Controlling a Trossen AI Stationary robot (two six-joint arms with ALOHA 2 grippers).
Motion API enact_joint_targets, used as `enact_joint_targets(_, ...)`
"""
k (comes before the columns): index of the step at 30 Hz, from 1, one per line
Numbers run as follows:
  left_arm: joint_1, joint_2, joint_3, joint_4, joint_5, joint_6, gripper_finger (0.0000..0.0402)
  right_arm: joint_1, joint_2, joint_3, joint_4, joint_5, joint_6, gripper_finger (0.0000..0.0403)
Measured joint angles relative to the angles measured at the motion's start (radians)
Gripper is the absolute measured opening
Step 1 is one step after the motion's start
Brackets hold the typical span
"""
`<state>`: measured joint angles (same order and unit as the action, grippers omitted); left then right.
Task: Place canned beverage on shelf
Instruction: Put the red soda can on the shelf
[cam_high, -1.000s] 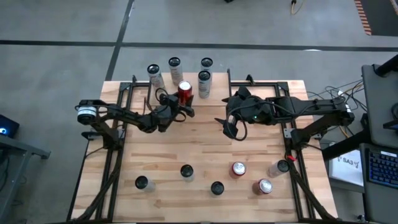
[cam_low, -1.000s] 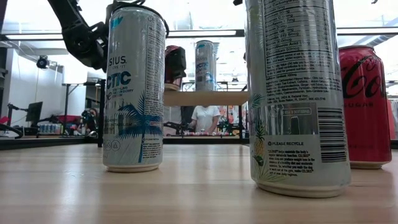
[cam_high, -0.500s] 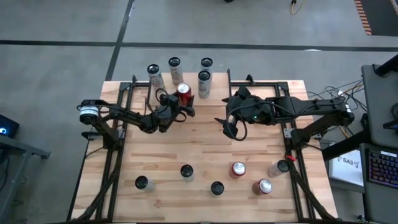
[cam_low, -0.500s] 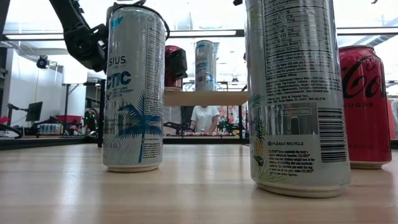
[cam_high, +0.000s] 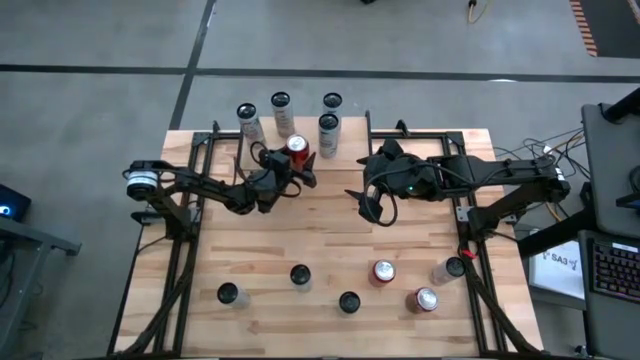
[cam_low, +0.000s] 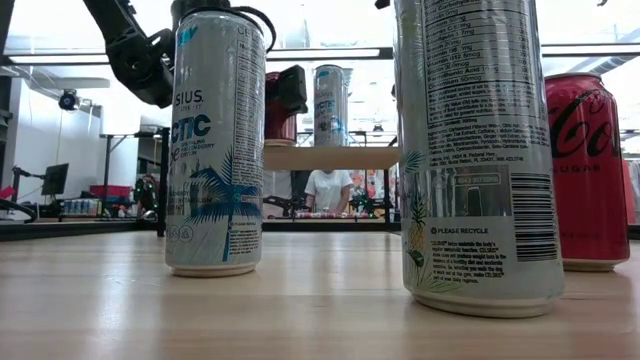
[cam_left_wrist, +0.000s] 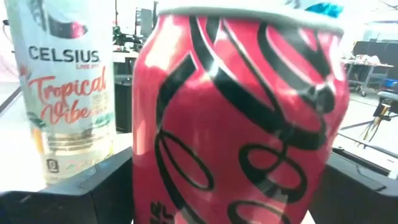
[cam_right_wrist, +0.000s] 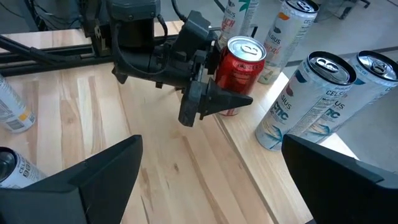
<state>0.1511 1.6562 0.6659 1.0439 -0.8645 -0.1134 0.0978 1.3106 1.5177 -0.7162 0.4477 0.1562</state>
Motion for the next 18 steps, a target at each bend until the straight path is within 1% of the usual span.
enact_joint_targets(13,0.009,0.0,0.051,-0.004,-0.03,0.13,0.0354,0.0,0.0,0.0,0.0,0.0,0.0,0.0375)
enact_joint_targets(18,0.016,0.0,0.056,-0.004,-0.042,0.153,0.0354,0.0,0.0,0.0,0.0,0.0,0.001,0.0375)
